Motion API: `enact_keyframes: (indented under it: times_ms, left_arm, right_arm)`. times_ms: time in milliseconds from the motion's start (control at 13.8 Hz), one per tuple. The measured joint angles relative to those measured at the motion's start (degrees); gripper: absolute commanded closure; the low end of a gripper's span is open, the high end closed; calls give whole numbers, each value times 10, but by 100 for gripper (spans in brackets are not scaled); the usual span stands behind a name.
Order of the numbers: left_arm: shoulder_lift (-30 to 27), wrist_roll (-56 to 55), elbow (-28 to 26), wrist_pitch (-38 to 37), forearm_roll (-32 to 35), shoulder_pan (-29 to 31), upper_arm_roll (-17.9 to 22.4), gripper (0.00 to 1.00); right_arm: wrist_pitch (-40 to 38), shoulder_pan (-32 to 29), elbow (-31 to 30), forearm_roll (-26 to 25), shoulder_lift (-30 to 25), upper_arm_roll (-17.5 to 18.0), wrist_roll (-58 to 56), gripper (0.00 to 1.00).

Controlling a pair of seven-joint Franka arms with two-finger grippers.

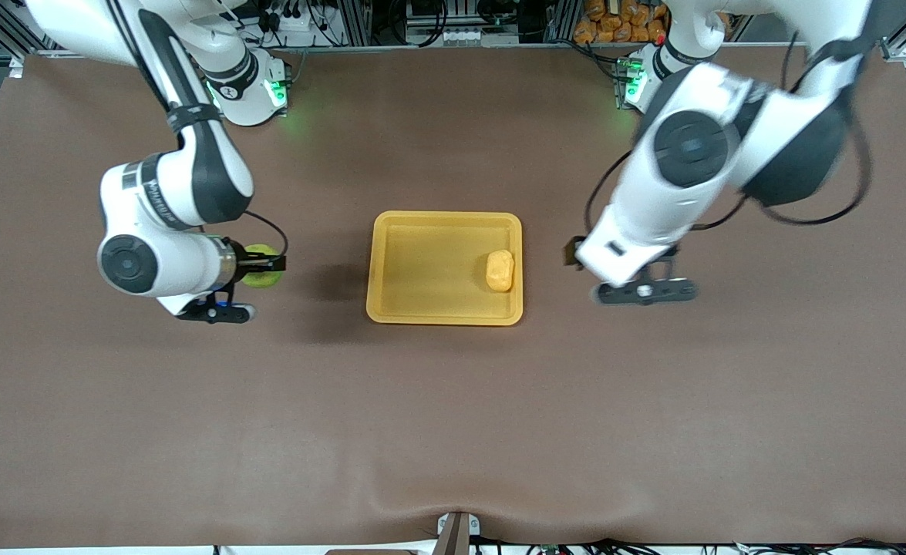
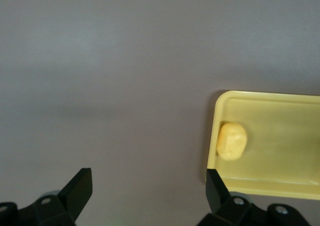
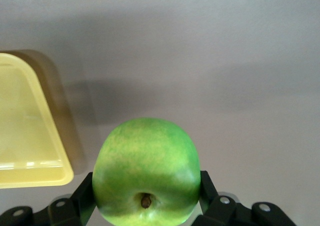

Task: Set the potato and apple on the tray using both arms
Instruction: 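Carry the apple to the tray while the left gripper withdraws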

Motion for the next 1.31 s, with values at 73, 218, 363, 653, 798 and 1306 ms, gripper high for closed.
enact_keyframes:
  times_ms: [73,218,363,653,798,1306]
  left_arm:
    - [-15,4,0,-14,-1,14,0,0]
    - [-39,4,0,-36,-2,32,0,0]
    - [-56,4,0,-50,-2,43,0,0]
    - [-78,4,0,-64,-2,59,2,0]
    - [-94,4,0,-66,-2,67,2,0]
    - [-132,4,-1,-83,-2,71,2,0]
  right_arm:
    - [3,14,3,0,0,0,21,100]
    - [12,42,7,0,0,0,64,100]
    - [25,67,8,4,0,0,102,100]
    - [37,86,8,30,2,0,126,100]
    - [42,91,8,35,6,0,127,100]
    - [104,145,7,49,44,0,184,100]
